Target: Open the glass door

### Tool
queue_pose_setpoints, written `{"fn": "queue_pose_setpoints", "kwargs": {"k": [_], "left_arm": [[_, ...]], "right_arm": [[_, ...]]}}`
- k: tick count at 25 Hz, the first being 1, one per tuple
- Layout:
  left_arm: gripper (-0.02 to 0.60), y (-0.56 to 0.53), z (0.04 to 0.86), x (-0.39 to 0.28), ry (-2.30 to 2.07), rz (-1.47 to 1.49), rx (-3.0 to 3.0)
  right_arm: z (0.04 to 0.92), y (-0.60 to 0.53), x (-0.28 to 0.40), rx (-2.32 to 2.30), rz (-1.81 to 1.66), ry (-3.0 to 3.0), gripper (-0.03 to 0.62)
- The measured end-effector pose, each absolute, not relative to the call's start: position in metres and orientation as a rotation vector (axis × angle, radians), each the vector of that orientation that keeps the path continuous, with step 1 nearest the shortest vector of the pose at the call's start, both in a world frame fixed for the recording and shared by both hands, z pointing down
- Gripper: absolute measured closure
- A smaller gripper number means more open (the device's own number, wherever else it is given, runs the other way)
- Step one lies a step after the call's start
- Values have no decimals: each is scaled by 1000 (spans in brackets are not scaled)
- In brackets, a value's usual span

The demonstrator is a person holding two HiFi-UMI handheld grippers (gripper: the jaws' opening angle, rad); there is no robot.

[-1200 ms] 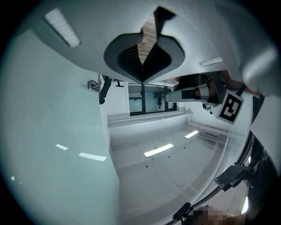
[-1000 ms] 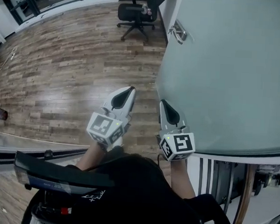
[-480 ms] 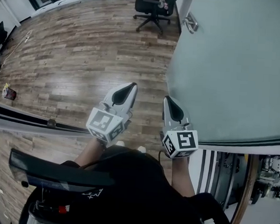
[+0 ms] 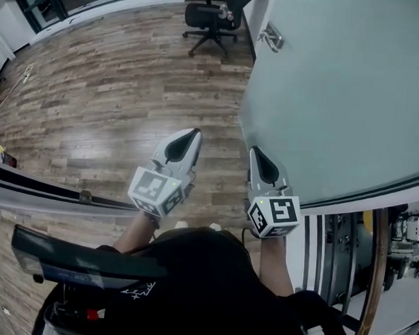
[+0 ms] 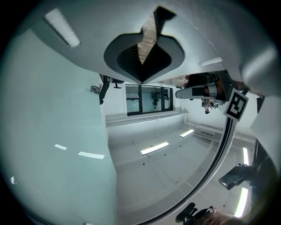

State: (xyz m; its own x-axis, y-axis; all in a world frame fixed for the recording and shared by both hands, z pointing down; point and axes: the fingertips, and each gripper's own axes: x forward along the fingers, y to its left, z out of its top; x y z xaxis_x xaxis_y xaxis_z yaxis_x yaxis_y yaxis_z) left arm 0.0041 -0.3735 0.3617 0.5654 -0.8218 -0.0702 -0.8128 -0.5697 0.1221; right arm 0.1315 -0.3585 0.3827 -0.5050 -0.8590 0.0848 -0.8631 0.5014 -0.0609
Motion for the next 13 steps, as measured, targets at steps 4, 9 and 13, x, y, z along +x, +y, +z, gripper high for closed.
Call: {"fn": "queue_pose_setpoints", "kwargs": {"k": [4,9,13], "left_arm": [[581,-373,358,-3,-1398,-195,2718],[581,-373,354,-8,-1366,-203,2737],[581,-374,354,-19,-1374,-196,2714]], "right_arm": [[382,-353,127,1580,145,-2659,592],[380,-351,122,1597,123,-2637,592],[376,-353,114,1604,99,-2628,592]]}}
